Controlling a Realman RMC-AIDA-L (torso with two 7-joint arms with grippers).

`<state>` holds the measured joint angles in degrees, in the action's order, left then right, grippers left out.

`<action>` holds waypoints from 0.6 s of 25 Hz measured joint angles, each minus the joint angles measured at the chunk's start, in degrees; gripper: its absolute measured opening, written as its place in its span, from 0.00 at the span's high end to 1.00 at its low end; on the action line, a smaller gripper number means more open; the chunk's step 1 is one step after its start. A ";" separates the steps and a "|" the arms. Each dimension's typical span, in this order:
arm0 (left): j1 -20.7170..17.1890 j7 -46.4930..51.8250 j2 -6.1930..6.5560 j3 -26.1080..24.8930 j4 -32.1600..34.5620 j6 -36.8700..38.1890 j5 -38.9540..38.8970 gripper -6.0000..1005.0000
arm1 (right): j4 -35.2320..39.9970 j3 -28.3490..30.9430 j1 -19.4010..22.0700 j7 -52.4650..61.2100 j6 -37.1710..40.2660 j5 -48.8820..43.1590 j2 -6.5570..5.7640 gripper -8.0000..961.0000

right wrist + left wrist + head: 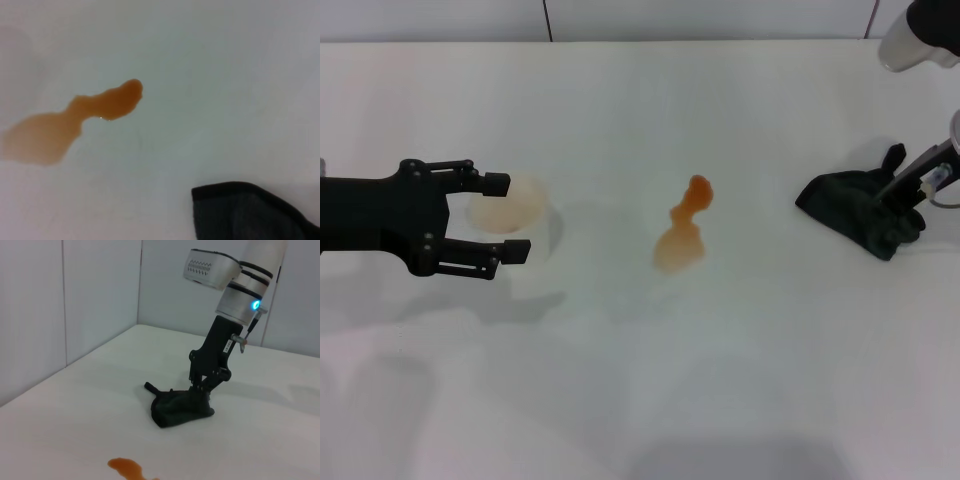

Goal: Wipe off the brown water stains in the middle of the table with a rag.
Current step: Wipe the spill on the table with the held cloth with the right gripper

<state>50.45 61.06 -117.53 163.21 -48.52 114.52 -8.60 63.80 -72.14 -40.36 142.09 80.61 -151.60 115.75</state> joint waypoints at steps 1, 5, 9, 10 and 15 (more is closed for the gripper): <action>0.00 0.00 0.00 0.00 0.00 0.00 0.00 0.12 | 0.05 -0.15 0.01 0.08 0.00 0.13 0.05 0.96; -0.09 0.00 0.01 0.00 -0.03 -0.04 -0.20 0.12 | 0.71 -1.15 0.02 0.63 0.00 0.46 0.10 0.96; -0.09 -0.10 0.02 0.01 0.06 -0.06 -0.25 0.12 | 0.78 -1.76 -0.09 1.21 0.14 0.62 0.10 0.96; -0.09 -0.12 0.02 0.00 0.06 -0.07 -0.41 0.12 | 0.79 -2.14 -0.15 1.32 0.22 1.01 0.09 0.96; -0.14 -0.16 0.03 0.00 0.08 -0.13 -1.23 0.12 | 0.81 -5.29 -0.63 1.53 0.09 5.79 0.17 0.96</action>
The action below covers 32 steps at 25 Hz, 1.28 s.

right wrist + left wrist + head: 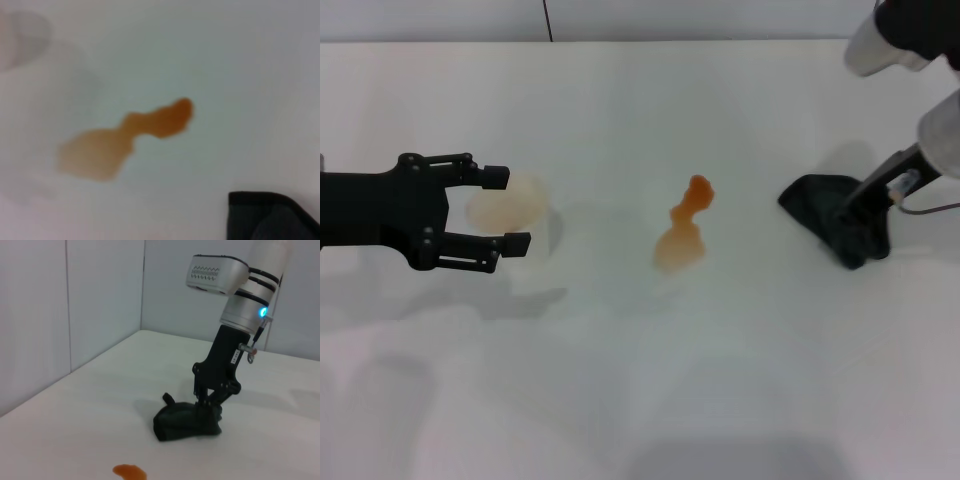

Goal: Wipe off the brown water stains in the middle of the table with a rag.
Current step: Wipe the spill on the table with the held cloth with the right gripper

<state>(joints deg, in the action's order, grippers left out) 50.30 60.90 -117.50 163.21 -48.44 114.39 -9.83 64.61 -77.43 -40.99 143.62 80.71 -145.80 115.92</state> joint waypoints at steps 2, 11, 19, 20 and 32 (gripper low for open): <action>-0.01 -0.06 0.00 0.00 0.00 -0.01 -0.08 0.12 | 0.00 -0.90 -0.02 0.15 -0.33 1.25 0.05 0.95; -0.03 -1.31 0.00 0.00 -0.19 -0.05 -0.20 0.12 | 0.82 -9.14 -1.84 3.77 -2.58 8.13 0.10 0.95; -0.90 -1.32 -0.10 0.00 -0.31 -0.04 -0.27 0.12 | 3.49 -11.33 -1.65 4.50 -2.07 11.53 0.09 0.95; -0.90 -1.32 -0.10 0.00 -0.31 -0.04 -0.27 0.12 | 3.68 -11.78 -1.61 4.52 -2.02 12.08 0.09 0.95; -0.71 -1.26 -0.30 0.00 -0.40 0.04 -0.30 0.12 | 3.86 -18.21 -1.42 5.14 -2.73 17.84 0.25 0.94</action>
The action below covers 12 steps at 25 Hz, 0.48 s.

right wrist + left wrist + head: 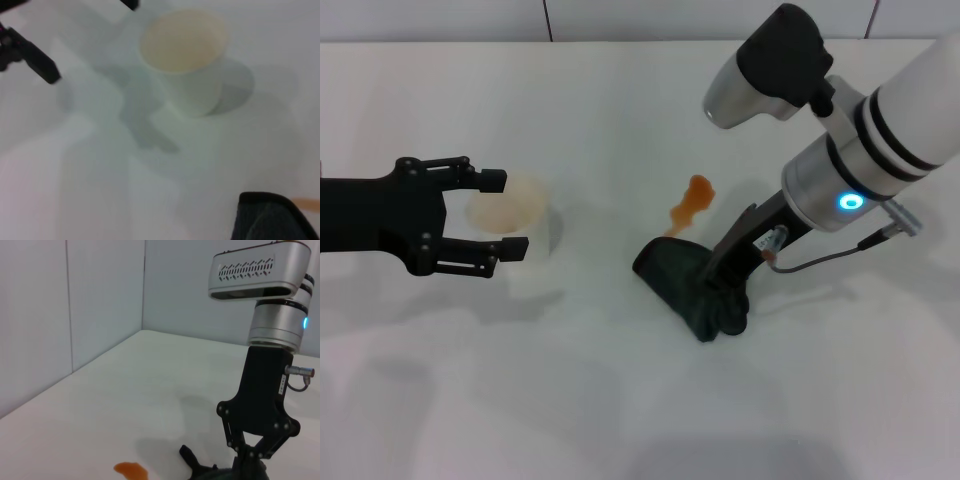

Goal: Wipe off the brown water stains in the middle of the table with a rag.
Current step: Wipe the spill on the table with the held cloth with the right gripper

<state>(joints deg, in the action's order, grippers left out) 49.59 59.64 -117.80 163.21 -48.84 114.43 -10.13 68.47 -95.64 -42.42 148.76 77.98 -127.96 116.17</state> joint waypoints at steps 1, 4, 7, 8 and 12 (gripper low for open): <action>0.02 -0.01 -0.08 0.00 0.00 0.00 0.00 0.12 | 0.00 -0.33 -0.04 0.00 -0.39 0.39 0.02 0.94; 0.06 -0.03 -0.20 0.00 -0.05 0.00 0.00 0.12 | -0.15 -0.67 -0.25 0.17 -1.37 0.72 0.02 0.94; 0.22 -0.04 -0.26 0.00 -0.05 0.00 0.00 0.12 | -0.71 -1.19 -0.42 0.56 -2.21 0.81 0.02 0.93; 0.41 -0.04 -0.32 0.00 -0.06 0.00 0.00 0.12 | -0.94 -1.30 -0.43 0.59 -2.30 0.83 0.03 0.93; 0.75 -0.05 -0.38 0.00 0.16 -0.02 0.01 0.12 | -2.45 -1.40 -0.83 0.71 -3.02 0.68 0.02 0.93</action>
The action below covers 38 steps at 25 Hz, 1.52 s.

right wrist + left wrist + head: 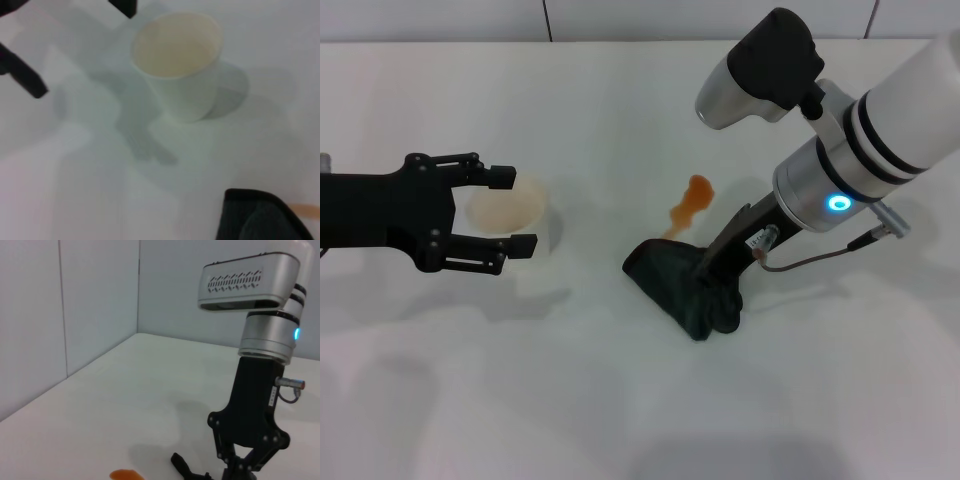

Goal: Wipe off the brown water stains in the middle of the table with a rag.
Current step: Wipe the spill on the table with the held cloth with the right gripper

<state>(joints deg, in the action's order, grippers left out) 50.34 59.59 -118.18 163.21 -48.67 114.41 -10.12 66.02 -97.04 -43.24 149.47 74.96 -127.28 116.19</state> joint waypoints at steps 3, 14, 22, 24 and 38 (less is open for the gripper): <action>0.01 0.00 -0.12 0.00 -0.04 -0.01 0.01 0.12 | -1.75 0.09 -0.75 0.07 -1.23 -0.39 -0.08 0.93; -0.05 0.00 -0.43 0.00 0.00 -0.07 -0.01 0.12 | -4.85 0.43 -1.34 0.11 -5.80 -1.75 -0.33 0.92; 0.02 0.03 -0.56 0.00 0.28 -0.08 -0.05 0.12 | -5.99 0.29 -1.39 0.11 -8.79 -3.39 -0.20 0.92; -0.01 0.04 -0.60 0.00 0.32 -0.08 -0.06 0.12 | -6.00 0.37 -1.26 0.11 -9.51 -3.73 -0.17 0.92; -0.11 0.18 -0.65 0.00 0.33 -0.07 -0.68 0.12 | -6.44 -0.02 -1.54 0.03 -13.96 -3.77 -0.27 0.91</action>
<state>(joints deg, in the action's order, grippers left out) 50.22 59.77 -118.83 163.21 -48.34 114.34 -10.80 59.58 -97.06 -44.78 149.51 61.00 -131.05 115.93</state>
